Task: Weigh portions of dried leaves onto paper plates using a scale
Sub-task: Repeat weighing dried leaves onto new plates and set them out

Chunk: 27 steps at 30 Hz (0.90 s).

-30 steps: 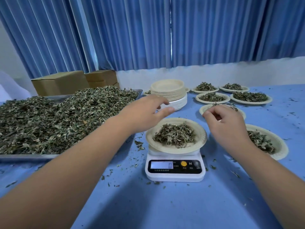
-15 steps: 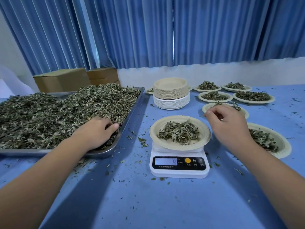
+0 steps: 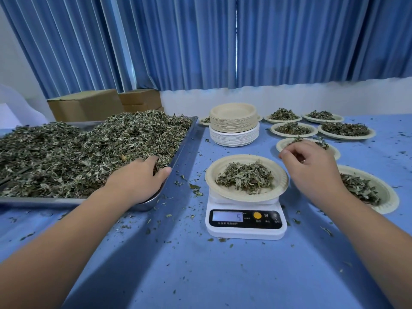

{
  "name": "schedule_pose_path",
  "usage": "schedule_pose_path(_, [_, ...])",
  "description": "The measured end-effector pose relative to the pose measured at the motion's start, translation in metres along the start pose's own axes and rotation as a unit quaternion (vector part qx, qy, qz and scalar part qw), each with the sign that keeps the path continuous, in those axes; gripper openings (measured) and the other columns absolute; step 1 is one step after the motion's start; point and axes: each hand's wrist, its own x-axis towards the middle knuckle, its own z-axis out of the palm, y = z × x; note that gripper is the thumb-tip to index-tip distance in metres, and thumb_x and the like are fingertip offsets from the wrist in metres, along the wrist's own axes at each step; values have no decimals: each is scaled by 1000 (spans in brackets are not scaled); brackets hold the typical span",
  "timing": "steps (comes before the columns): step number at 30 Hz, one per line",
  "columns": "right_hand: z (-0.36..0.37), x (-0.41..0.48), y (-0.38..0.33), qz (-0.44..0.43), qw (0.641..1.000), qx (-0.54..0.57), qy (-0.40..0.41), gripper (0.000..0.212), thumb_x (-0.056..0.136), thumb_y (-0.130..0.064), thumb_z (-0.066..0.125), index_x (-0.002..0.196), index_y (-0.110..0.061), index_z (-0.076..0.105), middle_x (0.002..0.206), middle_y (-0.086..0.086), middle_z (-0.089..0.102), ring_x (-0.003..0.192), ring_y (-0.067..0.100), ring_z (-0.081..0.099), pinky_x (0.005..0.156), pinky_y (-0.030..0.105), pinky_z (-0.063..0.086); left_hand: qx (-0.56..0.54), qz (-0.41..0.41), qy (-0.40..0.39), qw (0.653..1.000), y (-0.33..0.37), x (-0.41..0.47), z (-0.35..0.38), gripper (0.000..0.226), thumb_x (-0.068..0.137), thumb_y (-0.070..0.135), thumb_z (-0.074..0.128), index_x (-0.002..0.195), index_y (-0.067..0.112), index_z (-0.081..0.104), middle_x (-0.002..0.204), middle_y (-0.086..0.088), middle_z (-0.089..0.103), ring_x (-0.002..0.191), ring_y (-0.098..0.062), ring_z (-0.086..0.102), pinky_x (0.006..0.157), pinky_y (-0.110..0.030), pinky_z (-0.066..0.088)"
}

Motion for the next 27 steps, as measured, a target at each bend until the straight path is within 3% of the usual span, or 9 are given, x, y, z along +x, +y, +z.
schedule_pose_path(2, [-1,0,0,-2,1000,-4,-1,20,90,-16,57,72,-15,64,79,-12,58,82,-4,52,67,12,34,-50,0,-41,998,1,2,2,74,94,67,25,153,23,20,150,-12,40,131,-31,45,104,-43,40])
schedule_pose_path(4, [-1,-1,-1,-2,1000,-1,1,22,90,-15,57,69,-17,62,78,-12,58,79,-4,52,67,10,34,-71,9,-71,995,3,3,4,72,95,65,26,150,20,32,148,-8,45,131,-27,45,104,-37,38])
schedule_pose_path(8, [-2,-1,-2,2,1000,6,2,23,90,-15,58,68,-19,62,77,-13,57,78,-5,52,66,9,34,-72,17,-63,995,7,2,4,51,98,56,36,118,16,61,109,-5,65,95,-19,59,82,-32,47])
schedule_pose_path(13, [-1,0,-3,4,1000,9,0,18,90,-13,58,74,-13,66,80,-12,58,79,-2,53,68,18,36,-27,0,-41,999,13,-4,6,42,98,51,41,80,15,53,79,-4,58,72,-17,56,60,-31,41])
schedule_pose_path(15, [-1,0,-4,5,1000,5,-5,18,90,-13,57,75,-12,67,80,-11,58,79,-2,52,69,22,35,-12,1,-31,999,14,-6,6,45,98,51,42,76,14,51,75,-5,57,67,-18,55,55,-30,39])
schedule_pose_path(19, [-3,-1,-5,8,1000,2,-5,19,91,-15,57,73,-14,65,78,-11,57,78,-3,52,66,10,34,-36,1,4,999,10,-8,5,52,96,54,45,67,10,46,64,-6,53,58,-19,49,49,-29,34])
schedule_pose_path(22, [-3,-1,-5,11,1000,-1,-7,20,91,-16,56,73,-14,64,78,-11,57,77,-1,52,66,11,34,-82,-2,39,996,4,-5,0,54,94,55,49,65,8,47,57,-5,48,51,-19,44,48,-28,30])
schedule_pose_path(25, [-3,-1,-5,11,1000,2,-7,20,91,-15,56,73,-14,64,79,-10,58,77,1,52,67,14,35,-128,-3,63,990,-2,-2,-8,40,88,54,59,77,15,57,56,2,54,42,-8,47,42,-23,30])
schedule_pose_path(27, [-3,-1,-5,12,1000,1,-10,20,92,-16,56,73,-14,65,80,-10,58,77,-1,52,66,13,35,-162,5,53,985,-6,0,-14,26,83,46,70,80,23,59,67,4,59,41,-4,48,41,-23,31])
